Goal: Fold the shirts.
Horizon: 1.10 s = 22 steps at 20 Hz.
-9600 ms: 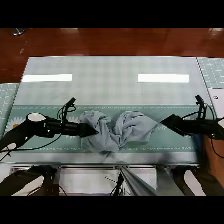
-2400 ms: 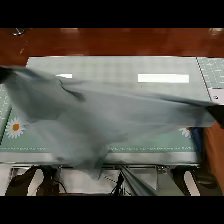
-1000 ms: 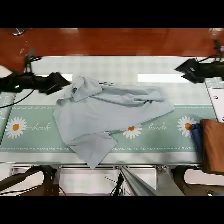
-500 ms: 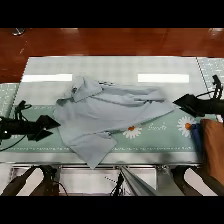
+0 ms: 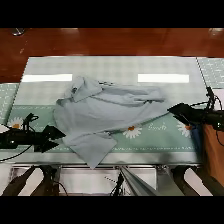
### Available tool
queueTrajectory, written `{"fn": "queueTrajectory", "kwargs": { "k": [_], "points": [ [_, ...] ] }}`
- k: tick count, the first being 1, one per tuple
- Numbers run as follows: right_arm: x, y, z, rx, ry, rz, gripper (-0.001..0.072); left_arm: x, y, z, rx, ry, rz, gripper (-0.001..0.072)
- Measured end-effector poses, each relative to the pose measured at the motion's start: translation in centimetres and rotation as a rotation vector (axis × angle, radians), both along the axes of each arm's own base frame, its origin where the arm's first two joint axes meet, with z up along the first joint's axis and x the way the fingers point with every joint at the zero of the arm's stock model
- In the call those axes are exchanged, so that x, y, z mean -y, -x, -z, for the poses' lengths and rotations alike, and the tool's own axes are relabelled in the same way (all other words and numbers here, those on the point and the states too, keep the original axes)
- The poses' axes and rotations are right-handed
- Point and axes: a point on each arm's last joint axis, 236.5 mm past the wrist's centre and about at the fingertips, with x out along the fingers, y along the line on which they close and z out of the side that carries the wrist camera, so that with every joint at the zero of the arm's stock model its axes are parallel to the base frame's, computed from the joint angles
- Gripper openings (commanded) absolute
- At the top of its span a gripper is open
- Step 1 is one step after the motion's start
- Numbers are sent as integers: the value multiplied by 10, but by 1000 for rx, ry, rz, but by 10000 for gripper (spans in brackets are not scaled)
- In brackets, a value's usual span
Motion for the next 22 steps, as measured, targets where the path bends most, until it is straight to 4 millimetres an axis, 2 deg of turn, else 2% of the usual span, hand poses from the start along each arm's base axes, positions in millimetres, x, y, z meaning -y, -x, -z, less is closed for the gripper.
{"fn": "queueTrajectory", "kwargs": {
  "k": [3, 6, 7, 8, 11, 16, 19, 22],
  "points": [
    [0, 0, 0, 3, -1, 5, 626, 13, -2, 6, 10, 19, 2, 704],
    [0, 0, 0, 2, -3, 5, 626, 37, -3, 10, 35, 78, -8, 693],
    [0, 0, 0, 2, -3, 6, 626, 43, -4, 12, 45, 91, -15, 476],
    [1, -1, 0, 4, -1, 12, 626, 44, -5, 16, 56, 84, -18, 17],
    [15, -9, 4, 12, 38, 73, 626, 40, -16, 24, 110, 39, -31, 19],
    [58, -15, 26, -58, 72, 248, 626, 42, -41, 7, 197, 57, -37, 19],
    [65, -17, 41, -122, 38, 257, 626, 42, -50, -1, 225, 61, -38, 19],
    [69, -35, 46, -137, -12, 247, 626, 43, -52, -4, 235, 67, -36, 19]
  ]
}}
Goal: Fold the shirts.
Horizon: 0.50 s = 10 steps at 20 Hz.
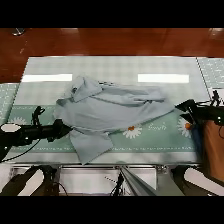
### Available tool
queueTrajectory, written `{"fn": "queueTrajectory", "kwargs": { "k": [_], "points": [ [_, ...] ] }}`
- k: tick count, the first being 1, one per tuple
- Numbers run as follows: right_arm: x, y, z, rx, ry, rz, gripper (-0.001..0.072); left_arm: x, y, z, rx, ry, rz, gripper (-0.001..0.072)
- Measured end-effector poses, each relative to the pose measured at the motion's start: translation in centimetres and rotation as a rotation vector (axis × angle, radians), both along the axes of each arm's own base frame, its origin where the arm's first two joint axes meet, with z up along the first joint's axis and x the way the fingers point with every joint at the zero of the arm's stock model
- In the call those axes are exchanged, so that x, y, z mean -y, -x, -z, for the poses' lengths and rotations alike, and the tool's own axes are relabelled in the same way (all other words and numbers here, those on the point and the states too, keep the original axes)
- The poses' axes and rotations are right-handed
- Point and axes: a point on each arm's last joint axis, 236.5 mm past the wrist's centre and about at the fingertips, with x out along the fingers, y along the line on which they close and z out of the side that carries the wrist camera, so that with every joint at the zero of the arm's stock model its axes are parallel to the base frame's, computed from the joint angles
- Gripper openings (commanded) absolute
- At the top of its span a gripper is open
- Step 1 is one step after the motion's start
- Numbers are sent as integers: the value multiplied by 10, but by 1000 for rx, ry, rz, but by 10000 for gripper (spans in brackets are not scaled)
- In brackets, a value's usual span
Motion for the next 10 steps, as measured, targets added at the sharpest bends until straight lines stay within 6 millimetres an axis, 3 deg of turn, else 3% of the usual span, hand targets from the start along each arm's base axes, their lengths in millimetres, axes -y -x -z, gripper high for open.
{"fn": "queueTrajectory", "kwargs": {
  "k": [3, 8, 9, 10],
  "points": [
    [-2, -21, 2, -8, -51, -52, 625, 0, -1, -1, 5, 1, 0, 19],
    [-30, -37, 14, -49, -145, -176, 625, 0, -2, -2, 6, 3, 0, 19],
    [-38, -36, 17, -58, -157, -204, 579, 0, -2, -2, 6, 3, 0, 19],
    [-44, -38, 19, -63, -161, -222, 404, 0, -2, -2, 6, 3, 0, 19]
  ]
}}
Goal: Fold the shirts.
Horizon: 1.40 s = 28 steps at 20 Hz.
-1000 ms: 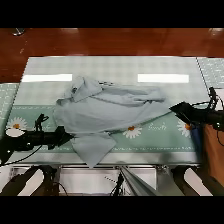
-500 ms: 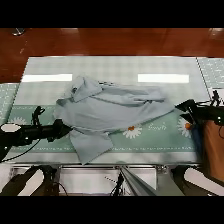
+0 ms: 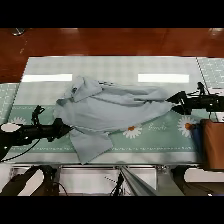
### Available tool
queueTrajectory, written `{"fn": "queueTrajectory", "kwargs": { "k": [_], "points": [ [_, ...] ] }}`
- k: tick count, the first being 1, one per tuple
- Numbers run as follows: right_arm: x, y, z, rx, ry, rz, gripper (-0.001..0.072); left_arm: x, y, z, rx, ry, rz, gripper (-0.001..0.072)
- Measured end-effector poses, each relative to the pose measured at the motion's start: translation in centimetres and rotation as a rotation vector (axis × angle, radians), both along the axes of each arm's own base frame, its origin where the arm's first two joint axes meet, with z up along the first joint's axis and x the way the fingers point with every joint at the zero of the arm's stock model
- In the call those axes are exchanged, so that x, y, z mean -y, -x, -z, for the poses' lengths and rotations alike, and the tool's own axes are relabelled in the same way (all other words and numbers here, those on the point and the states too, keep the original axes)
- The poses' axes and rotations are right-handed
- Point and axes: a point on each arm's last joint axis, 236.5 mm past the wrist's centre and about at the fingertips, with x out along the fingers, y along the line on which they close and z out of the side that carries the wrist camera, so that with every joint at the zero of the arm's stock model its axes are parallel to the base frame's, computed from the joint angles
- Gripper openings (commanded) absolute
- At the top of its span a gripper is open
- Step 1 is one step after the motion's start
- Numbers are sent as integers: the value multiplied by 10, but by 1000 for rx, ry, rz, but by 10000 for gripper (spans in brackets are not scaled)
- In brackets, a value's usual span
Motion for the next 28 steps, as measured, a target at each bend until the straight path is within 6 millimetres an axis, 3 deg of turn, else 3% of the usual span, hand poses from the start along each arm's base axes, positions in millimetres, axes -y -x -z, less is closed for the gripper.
{"fn": "queueTrajectory", "kwargs": {
  "k": [1, 2, 5, 7, 9, 10, 12, 13, 14, 16, 18, 20, 22, 24, 26, 28],
  "points": [
    [-3, -1, 5, -1, 15, -19, 103, 0, 0, 0, 1, 0, 0, 19],
    [-6, 0, 9, -7, 32, -43, 29, 0, 0, 0, 1, 0, 0, 19],
    [-17, -12, -3, 37, 36, -105, 28, 0, -6, -6, 22, 4, -1, 19],
    [-18, -33, -37, 125, 56, -145, 28, 0, -29, -31, 110, 21, -6, 18],
    [-14, -67, -100, 280, 112, -166, 27, -1, -76, -94, 299, 64, -34, 17],
    [-12, -87, -148, 391, 149, -169, 28, -4, -101, -136, 417, 79, -49, 17],
    [-6, -112, -254, 614, 235, -144, 28, -14, -144, -244, 689, 69, -71, 17],
    [-7, -113, -308, 718, 281, -136, 28, -19, -155, -299, 822, 42, -76, 17],
    [-7, -106, -364, 826, 332, -119, 28, -23, -160, -358, 956, -2, -80, 17],
    [-9, -73, -457, 1009, 452, -80, 28, -31, -148, -459, 1178, -139, -83, 17],
    [-12, -23, -526, 1157, 582, -36, 28, -39, -118, -540, 1355, -314, -103, 17],
    [-19, 33, -573, 1262, 691, -4, 28, -42, -76, -597, 1484, -482, -118, 17],
    [-26, 88, -603, 1341, 789, 27, 28, -41, -31, -629, 1560, -616, -128, 17],
    [-32, 136, -621, 1392, 868, 58, 28, -44, 8, -641, 1589, -742, -146, 17],
    [-36, 173, -627, 1416, 921, 81, 28, -48, 44, -646, 1598, -852, -174, 17],
    [-40, 199, -624, 1418, 950, 90, 28, -53, 74, -645, 1593, -930, -205, 17]
  ]
}}
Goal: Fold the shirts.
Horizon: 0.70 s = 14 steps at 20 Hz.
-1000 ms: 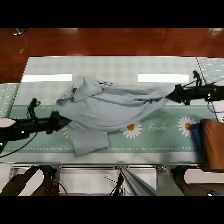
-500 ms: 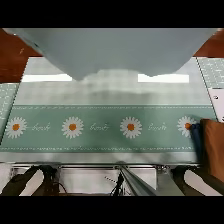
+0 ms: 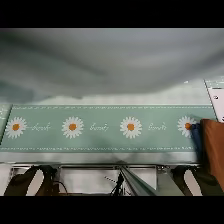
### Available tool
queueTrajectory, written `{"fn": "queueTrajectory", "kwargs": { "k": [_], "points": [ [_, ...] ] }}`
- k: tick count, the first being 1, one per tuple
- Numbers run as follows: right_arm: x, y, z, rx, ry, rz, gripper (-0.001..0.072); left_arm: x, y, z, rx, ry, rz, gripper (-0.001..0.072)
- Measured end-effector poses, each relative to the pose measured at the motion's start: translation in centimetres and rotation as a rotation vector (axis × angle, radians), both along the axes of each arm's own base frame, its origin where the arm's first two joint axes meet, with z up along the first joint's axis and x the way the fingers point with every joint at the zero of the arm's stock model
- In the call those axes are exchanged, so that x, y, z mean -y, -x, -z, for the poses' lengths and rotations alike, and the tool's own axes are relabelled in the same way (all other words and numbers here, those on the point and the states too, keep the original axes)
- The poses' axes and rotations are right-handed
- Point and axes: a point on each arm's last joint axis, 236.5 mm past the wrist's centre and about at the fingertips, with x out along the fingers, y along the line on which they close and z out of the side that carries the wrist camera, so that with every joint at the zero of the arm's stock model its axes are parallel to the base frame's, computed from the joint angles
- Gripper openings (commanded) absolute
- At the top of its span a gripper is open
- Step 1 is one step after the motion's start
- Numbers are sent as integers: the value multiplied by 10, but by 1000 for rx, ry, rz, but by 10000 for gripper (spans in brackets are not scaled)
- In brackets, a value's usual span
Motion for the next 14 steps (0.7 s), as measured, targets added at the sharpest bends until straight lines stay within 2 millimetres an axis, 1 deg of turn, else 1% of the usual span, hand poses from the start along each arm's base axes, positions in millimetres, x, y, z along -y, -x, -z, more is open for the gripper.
{"fn": "queueTrajectory", "kwargs": {
  "k": [1, 3, 4, 6, 8, 10, 11, 14],
  "points": [
    [-1, 7, 4, -6, 3, 9, 28, -3, 10, 5, -9, -4, -29, 17],
    [3, 14, 21, -46, -4, 33, 28, -6, 25, 16, -23, -3, -62, 17],
    [5, 13, 30, -67, -11, 41, 28, -9, 26, 25, -44, 4, -75, 17],
    [11, 2, 57, -148, -35, 47, 28, -18, 15, 53, -135, 29, -100, 18],
    [12, -18, 89, -238, -70, 27, 28, -25, -9, 91, -259, 71, -97, 18],
    [10, -44, 131, -348, -114, -21, 28, -30, -43, 143, -415, 123, -78, 18],
    [9, -57, 152, -398, -137, -44, 28, -32, -62, 174, -501, 156, -60, 17],
    [6, -105, 227, -565, -228, -128, 28, -34, -122, 262, -702, 288, -2, 17]
  ]
}}
